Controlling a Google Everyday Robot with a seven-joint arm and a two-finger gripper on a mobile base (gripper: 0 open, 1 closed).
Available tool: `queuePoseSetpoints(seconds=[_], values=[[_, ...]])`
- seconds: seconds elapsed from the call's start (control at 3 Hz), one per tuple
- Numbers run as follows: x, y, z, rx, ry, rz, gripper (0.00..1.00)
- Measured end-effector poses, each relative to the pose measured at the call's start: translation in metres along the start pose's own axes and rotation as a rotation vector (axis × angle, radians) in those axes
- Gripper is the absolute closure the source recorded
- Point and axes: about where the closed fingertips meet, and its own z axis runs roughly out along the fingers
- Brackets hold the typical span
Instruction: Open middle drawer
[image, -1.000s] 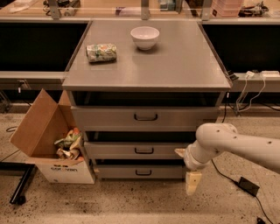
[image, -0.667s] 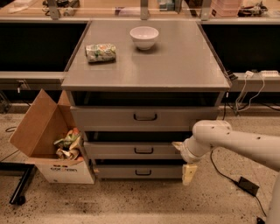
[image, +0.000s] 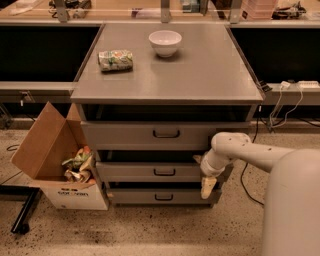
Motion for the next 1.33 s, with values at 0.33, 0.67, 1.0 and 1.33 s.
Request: queuePoseSetpoints(seconds=[0.33, 0.67, 1.0, 1.33], values=[[0.007, -0.007, 0.035, -0.048, -0.003, 0.014, 0.27], [0.006, -0.009, 0.031, -0.048, -0.003, 0.015, 0.5], [0.004, -0.012, 0.026, -0.048, -0.003, 0.015, 0.73], [0.001, 0.005, 0.019, -0.046, -0.004, 0.02, 0.96]])
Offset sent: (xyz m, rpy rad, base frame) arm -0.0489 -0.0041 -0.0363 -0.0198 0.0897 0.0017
